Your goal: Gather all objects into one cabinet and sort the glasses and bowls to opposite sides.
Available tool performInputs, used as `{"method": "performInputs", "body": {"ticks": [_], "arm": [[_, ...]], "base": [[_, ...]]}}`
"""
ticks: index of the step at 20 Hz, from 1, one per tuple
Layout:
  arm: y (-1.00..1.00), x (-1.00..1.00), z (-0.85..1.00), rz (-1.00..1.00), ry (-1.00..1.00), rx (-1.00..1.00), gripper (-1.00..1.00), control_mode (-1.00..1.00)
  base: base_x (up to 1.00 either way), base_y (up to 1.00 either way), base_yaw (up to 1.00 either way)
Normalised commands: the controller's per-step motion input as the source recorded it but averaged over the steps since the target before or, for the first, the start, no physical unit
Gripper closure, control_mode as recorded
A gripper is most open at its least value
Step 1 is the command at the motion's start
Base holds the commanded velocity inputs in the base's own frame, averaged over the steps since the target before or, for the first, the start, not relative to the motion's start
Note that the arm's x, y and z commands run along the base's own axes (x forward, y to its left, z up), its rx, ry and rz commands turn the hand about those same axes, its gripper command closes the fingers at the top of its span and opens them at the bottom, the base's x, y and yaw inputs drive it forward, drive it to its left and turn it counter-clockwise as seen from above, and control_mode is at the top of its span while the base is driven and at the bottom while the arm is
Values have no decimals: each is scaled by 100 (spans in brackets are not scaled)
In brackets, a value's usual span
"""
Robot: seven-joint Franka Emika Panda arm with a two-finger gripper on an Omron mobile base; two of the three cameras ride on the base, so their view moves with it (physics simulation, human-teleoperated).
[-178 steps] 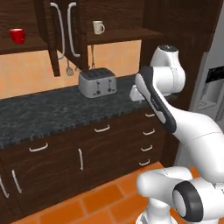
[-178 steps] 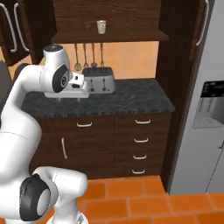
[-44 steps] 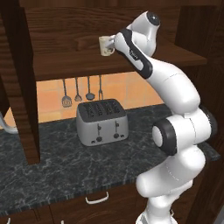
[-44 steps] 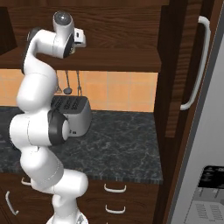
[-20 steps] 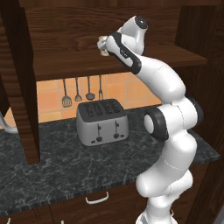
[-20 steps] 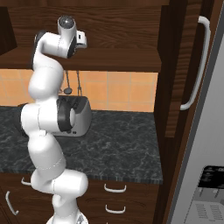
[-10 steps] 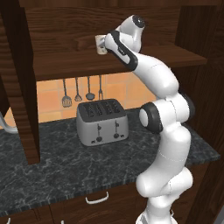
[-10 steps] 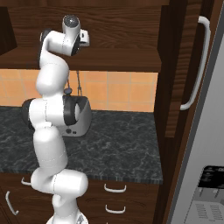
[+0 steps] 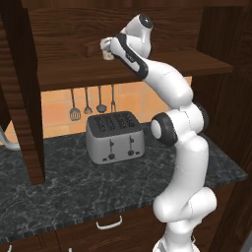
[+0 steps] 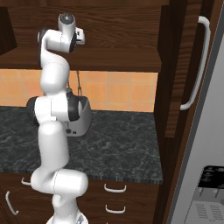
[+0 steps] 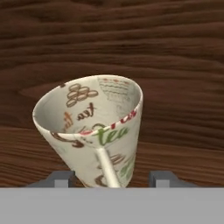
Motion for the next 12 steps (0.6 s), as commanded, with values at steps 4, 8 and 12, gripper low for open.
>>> {"method": "performInputs", "body": {"ticks": [4,8,12], "arm": [[14,0,0,0,0,0,100,-100],[6,-4,0,0,0,0,100,-100],[1,-37,0,0,-1,0,100,-100]], "base": [[0,0,0],[0,0,0],[0,0,0]]}}
